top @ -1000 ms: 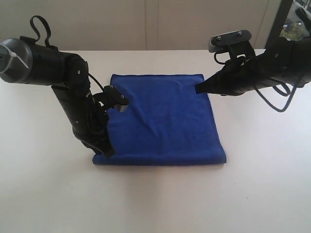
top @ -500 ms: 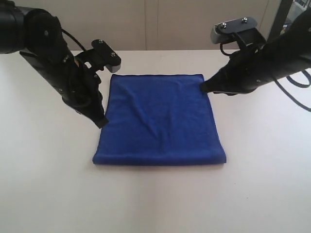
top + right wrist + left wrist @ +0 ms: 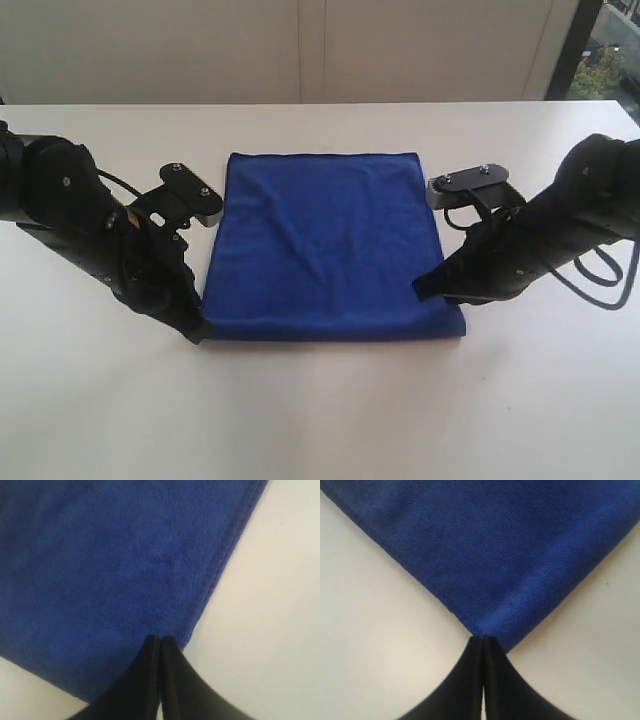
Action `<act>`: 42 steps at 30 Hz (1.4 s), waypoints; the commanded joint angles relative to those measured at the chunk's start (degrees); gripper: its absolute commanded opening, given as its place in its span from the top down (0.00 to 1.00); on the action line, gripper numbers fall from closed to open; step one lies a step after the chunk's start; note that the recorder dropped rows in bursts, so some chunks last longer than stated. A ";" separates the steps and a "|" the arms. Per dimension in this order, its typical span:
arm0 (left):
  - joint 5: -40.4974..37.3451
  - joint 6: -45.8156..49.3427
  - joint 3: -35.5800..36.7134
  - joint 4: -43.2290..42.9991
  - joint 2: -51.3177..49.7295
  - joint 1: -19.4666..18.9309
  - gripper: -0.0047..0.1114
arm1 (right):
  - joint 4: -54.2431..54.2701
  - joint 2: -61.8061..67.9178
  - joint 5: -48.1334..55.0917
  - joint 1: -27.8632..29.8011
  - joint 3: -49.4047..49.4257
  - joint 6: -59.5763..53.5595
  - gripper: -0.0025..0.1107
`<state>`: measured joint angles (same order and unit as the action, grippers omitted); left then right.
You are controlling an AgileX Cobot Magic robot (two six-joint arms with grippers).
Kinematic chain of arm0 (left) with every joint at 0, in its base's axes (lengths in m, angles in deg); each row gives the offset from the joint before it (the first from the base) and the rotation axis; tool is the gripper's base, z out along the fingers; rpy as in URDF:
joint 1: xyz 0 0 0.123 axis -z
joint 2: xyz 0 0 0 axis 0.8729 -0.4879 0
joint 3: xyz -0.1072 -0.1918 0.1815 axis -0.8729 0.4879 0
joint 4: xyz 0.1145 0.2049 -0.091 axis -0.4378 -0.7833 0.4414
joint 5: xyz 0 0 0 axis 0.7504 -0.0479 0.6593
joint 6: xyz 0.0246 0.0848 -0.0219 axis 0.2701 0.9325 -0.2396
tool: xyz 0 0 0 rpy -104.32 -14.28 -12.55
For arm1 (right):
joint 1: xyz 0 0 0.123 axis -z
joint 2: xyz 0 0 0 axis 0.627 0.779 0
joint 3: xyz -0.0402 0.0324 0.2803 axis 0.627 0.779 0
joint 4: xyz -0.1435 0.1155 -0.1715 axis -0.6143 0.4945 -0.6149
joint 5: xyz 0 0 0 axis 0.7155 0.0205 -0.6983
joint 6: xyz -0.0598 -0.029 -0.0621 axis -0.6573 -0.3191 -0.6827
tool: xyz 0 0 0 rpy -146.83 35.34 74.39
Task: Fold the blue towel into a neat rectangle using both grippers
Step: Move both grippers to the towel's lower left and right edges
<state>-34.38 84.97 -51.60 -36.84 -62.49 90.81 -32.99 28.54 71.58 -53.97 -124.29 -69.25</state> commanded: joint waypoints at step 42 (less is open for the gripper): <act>-17.78 17.51 -1.90 13.43 0.62 0.41 0.96 | -0.71 -10.45 11.12 -0.04 2.40 -17.41 0.98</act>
<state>-48.48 97.23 -53.12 -28.14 -62.49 90.81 -33.97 18.54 81.60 -53.97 -122.10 -86.38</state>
